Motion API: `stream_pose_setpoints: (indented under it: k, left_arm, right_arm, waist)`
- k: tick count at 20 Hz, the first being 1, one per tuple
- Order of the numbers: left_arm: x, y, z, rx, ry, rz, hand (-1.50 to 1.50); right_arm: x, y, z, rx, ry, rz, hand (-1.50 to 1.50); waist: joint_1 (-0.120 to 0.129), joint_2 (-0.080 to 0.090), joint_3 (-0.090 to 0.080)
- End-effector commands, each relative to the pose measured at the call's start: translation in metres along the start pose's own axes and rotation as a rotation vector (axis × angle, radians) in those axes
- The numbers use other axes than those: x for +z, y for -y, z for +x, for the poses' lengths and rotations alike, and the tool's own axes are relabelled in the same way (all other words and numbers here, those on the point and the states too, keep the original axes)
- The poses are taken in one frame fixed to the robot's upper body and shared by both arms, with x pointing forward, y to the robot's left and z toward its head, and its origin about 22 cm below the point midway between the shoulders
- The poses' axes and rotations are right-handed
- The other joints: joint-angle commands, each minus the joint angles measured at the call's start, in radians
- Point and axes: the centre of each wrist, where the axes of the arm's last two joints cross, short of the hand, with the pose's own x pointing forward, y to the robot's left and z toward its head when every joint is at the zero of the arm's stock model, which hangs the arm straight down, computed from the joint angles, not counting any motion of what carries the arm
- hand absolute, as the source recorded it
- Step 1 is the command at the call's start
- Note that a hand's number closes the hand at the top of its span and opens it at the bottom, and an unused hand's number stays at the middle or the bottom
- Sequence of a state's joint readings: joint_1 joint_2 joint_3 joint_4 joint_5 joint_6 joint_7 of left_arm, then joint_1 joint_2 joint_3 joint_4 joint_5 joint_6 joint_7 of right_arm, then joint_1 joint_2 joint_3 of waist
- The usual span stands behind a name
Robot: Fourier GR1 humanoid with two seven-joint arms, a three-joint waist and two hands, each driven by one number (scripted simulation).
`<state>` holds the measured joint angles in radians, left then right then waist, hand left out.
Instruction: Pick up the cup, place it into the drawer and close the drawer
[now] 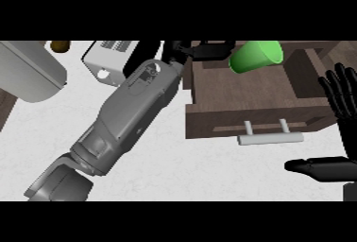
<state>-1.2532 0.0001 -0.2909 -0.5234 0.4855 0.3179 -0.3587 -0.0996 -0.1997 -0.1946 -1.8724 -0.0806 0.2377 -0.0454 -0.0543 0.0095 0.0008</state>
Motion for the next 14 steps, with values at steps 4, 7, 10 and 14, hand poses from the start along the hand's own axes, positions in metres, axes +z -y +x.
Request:
stream_pose_setpoints:
  k: [4,7,10,14]
  left_arm:
    - [0.002,0.006,-0.011,-0.117,-0.077,-0.013,1.5]
    - [0.012,0.018,-0.017,-0.181,-0.101,-0.025,1.5]
    - [0.015,0.011,-0.027,-0.199,-0.13,-0.051,-1.5]
    - [0.026,0.015,-0.038,-0.293,-0.152,-0.063,-1.5]
  right_arm:
    - [-0.024,0.018,0.005,0.018,0.023,0.002,-1.5]
    - [-0.012,-0.01,0.012,-0.004,0.009,0.026,-1.5]
    - [-0.005,-0.002,-0.003,-0.016,0.011,0.008,-1.5]
    - [-0.008,-0.01,0.003,0.0,0.036,0.03,-1.5]
  waist:
    - [-0.007,0.006,0.0]
    - [-0.034,0.004,0.0]
    - [-0.03,0.009,0.001]
    - [-0.047,0.011,0.001]
